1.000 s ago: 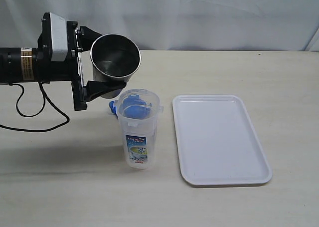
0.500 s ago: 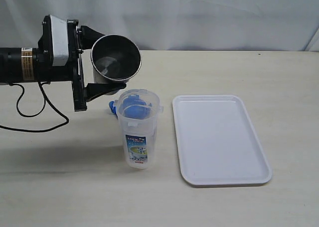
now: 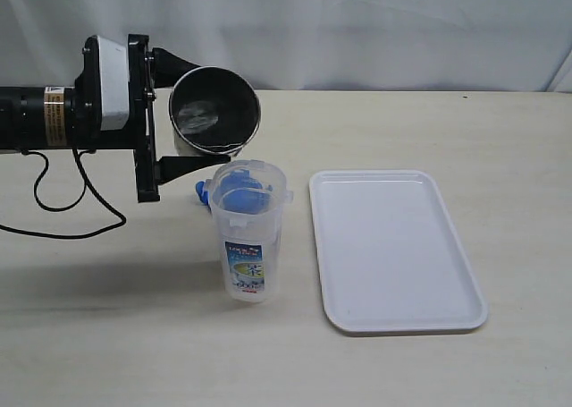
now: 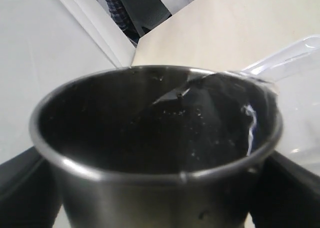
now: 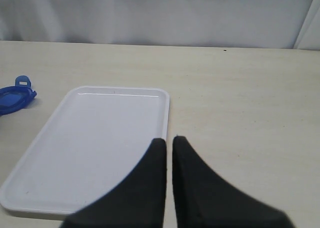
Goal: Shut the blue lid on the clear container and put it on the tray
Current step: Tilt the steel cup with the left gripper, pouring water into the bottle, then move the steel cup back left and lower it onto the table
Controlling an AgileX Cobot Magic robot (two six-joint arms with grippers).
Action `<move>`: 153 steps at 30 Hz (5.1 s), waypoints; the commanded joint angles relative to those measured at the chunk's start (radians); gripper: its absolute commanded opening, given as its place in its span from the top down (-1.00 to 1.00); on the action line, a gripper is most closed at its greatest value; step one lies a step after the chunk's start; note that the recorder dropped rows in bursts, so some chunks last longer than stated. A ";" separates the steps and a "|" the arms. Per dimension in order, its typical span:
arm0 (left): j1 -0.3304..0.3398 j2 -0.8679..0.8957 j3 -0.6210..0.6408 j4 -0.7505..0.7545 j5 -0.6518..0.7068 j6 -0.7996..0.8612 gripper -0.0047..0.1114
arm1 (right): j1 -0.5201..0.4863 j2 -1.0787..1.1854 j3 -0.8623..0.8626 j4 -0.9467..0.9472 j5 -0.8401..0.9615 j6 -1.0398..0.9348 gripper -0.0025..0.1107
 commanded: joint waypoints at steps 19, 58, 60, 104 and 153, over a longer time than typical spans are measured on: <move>-0.002 -0.024 -0.006 -0.051 -0.075 0.170 0.92 | -0.008 -0.004 0.004 -0.007 -0.003 0.002 0.88; -0.002 -0.024 -0.006 -0.052 -0.075 0.053 0.92 | -0.008 -0.004 0.004 -0.007 -0.003 0.002 0.88; -0.002 -0.024 -0.006 -0.052 -0.075 0.030 0.92 | -0.008 -0.004 0.004 -0.007 -0.003 0.002 0.88; -0.001 0.508 -0.421 -0.806 0.074 -0.301 0.92 | -0.008 -0.004 0.004 -0.007 -0.003 0.002 0.88; 0.059 0.513 -0.427 -0.839 0.353 -0.286 -0.72 | -0.008 -0.004 0.004 -0.007 -0.003 0.002 0.88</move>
